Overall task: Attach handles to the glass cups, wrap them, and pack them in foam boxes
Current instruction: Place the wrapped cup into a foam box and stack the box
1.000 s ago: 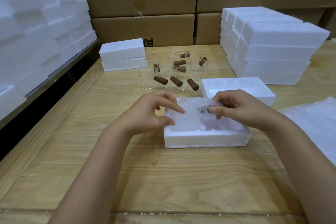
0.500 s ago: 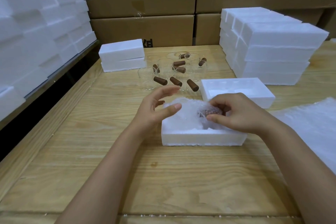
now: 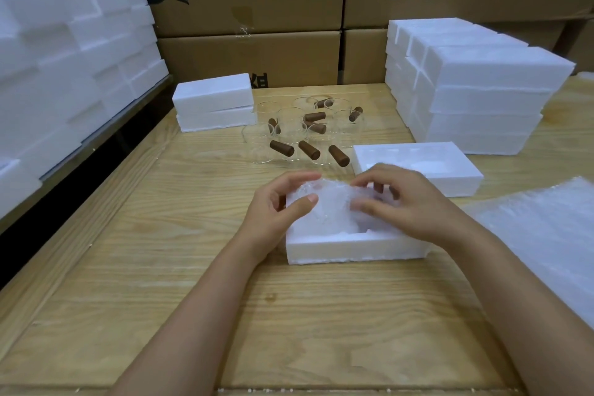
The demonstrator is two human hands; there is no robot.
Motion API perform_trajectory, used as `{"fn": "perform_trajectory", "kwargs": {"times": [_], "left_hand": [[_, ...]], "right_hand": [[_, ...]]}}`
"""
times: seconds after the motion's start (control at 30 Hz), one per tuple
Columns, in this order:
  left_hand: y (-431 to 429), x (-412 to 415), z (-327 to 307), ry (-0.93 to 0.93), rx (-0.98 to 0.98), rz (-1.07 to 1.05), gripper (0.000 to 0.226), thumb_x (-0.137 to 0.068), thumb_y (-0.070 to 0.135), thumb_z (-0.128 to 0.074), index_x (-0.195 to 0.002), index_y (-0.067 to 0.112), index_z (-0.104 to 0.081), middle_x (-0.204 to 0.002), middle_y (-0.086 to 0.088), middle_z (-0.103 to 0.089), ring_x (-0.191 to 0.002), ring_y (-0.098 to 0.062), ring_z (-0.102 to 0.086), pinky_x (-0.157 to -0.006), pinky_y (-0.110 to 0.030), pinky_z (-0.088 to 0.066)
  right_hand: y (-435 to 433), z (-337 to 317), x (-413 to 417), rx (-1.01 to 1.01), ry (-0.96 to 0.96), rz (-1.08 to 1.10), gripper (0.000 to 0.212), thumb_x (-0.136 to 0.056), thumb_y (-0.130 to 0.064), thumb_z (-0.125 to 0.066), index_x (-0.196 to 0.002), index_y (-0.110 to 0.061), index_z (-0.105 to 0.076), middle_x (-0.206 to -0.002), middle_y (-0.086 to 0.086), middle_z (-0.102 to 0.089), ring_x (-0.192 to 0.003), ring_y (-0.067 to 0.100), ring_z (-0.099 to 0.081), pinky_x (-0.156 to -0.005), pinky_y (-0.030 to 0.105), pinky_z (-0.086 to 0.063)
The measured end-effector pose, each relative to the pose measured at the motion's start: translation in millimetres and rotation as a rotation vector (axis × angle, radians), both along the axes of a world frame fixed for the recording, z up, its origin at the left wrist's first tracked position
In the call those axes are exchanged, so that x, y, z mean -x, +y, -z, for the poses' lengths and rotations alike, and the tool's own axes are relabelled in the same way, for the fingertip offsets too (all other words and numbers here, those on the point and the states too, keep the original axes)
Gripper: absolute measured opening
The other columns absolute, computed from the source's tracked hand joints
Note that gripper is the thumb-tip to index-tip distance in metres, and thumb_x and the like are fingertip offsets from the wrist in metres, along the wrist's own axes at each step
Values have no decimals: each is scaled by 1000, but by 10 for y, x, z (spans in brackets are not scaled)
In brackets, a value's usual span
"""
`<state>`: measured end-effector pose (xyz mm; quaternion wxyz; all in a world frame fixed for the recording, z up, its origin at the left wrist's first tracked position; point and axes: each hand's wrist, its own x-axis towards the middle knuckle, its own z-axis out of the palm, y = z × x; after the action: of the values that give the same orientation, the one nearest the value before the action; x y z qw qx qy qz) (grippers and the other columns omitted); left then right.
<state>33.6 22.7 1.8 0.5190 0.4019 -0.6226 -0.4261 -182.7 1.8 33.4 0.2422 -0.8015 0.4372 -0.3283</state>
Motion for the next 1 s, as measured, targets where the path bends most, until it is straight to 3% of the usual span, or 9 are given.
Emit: {"fn": "perform_trajectory", "kwargs": {"times": [0.1,0.17,0.23,0.33,0.57,0.7,0.77,0.87,1.0], "left_hand": [[-16,-27,18,50,-2,14,37,-76,20,-67,-112,25,-65,-112,10,-69,-115,-6,-58,-90,-18,-46],[-25,-36,19,74,2,20,43,-75,27,-70,-117,27,-62,-117,4,-69,-121,-11,-57,-94,-23,-47],[-46,-34,10,123,-28,10,43,-75,36,-66,-117,27,-63,-118,1,-69,-121,-16,-57,-98,-30,-47],[-76,-42,-6,210,-94,-9,33,-84,36,-53,-113,25,-66,-111,2,-71,-107,-9,-63,-88,-24,-50],[-108,-56,-16,226,-143,-59,41,-86,46,-42,-111,25,-67,-107,-1,-71,-106,-13,-61,-93,-33,-47],[-115,-54,-11,255,-108,-127,38,-86,43,-44,-111,24,-66,-106,-4,-71,-109,-19,-63,-96,-37,-46],[-127,-48,-7,250,-99,-159,33,-89,42,-46,-114,26,-63,-105,-2,-72,-108,-19,-64,-93,-32,-49],[-149,-13,-24,268,-84,-224,22,-101,32,-43,-115,27,-59,-99,2,-73,-99,-15,-68,-85,-24,-52],[-148,10,-98,351,-66,-326,25,-102,29,-43,-108,13,-63,-81,12,-72,-78,-4,-67,-69,-18,-52]], "right_hand": [[-61,-51,156,126,-243,244,18,-93,-26,-55,-100,-40,-63,-94,-21,-63,-75,-6,-50,-65,3,-35],[-137,-32,308,164,-80,374,28,-95,-14,-50,-112,-33,-62,-100,-21,-61,-86,-1,-46,-76,7,-33],[-198,43,424,89,199,442,35,-92,-7,-51,-120,-25,-62,-108,-17,-60,-105,18,-44,-90,26,-32],[-209,146,457,107,500,452,33,-91,-12,-53,-120,-23,-64,-116,-1,-65,-107,29,-42,-86,35,-25],[-155,-13,430,364,427,506,25,-87,-6,-60,-109,-14,-67,-105,7,-67,-100,34,-48,-80,35,-19],[-67,-151,364,596,99,395,17,-86,-12,-61,-102,-18,-65,-92,-16,-59,-85,20,-52,-78,27,-31],[-33,-204,290,477,-305,300,21,-84,-17,-64,-94,-34,-58,-82,-26,-58,-78,4,-52,-76,14,-39],[-13,-214,158,177,-845,52,23,-79,-12,-71,-95,-23,-59,-83,-17,-71,-83,5,-66,-79,21,-51],[-22,-83,27,-91,-909,-166,32,-69,-21,-78,-97,-14,-65,-89,-4,-75,-93,14,-69,-87,29,-53]]}}
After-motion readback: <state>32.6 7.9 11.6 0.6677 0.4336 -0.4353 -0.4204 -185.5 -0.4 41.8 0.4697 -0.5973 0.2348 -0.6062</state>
